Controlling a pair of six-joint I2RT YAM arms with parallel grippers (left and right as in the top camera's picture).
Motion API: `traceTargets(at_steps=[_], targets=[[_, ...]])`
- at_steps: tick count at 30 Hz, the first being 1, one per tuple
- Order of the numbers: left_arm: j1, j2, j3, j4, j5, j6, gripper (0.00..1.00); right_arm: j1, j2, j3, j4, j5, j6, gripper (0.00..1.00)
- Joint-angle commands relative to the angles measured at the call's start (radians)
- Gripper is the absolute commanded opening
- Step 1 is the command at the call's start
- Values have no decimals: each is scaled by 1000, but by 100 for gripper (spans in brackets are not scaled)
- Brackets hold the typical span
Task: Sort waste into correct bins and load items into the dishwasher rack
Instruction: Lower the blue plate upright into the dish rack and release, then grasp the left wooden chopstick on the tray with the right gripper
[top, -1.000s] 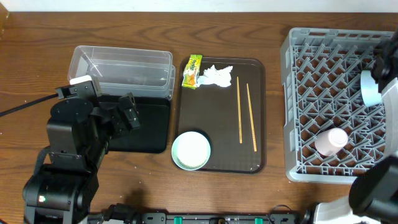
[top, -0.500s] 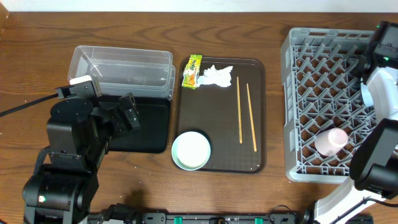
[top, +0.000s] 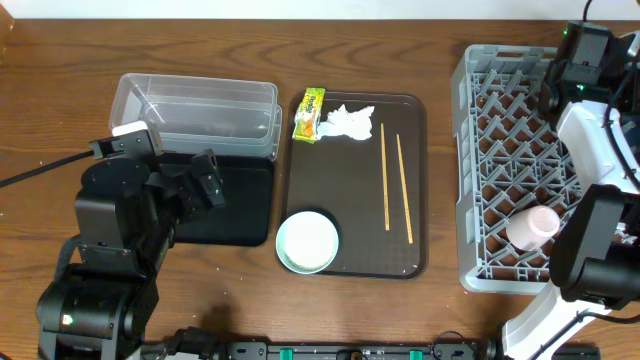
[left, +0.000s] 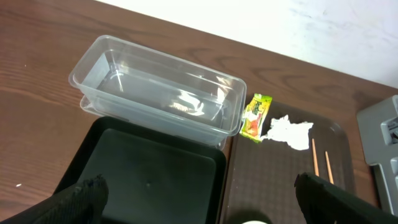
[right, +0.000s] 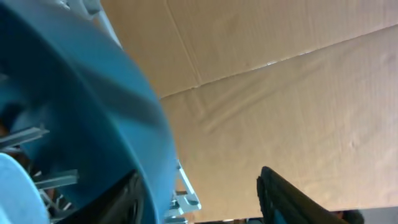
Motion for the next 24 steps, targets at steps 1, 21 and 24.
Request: traceTargets(at_steps=[1, 21, 24], targets=[[4, -1, 8, 1, -13, -1, 98, 53, -11, 3, 5, -15, 8, 61], [4, -1, 8, 1, -13, -1, 98, 690, -212, 3, -535, -1036, 666, 63], [4, -1, 8, 1, -13, -1, 98, 741, -182, 3, -572, -1181, 812, 56]])
